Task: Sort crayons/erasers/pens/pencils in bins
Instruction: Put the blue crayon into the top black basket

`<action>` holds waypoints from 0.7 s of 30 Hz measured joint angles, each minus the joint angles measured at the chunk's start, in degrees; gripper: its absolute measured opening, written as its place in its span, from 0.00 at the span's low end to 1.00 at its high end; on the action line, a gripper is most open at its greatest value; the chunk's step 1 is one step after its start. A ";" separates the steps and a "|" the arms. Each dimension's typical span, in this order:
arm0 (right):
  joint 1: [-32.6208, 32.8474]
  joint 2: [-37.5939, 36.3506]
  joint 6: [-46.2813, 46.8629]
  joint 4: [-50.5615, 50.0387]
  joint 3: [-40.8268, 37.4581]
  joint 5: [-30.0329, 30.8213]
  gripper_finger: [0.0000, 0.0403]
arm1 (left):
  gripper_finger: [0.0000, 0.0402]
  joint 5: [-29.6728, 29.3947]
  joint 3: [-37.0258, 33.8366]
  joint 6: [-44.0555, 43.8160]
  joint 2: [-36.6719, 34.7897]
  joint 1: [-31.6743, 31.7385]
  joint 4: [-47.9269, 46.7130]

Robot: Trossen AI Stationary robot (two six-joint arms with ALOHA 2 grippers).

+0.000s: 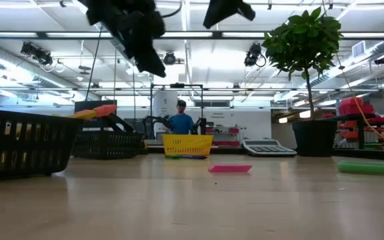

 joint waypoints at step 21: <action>12.92 -3.69 13.55 -7.57 -0.07 13.47 0.06 | 0.43 -10.14 27.78 28.22 31.64 -2.33 -18.89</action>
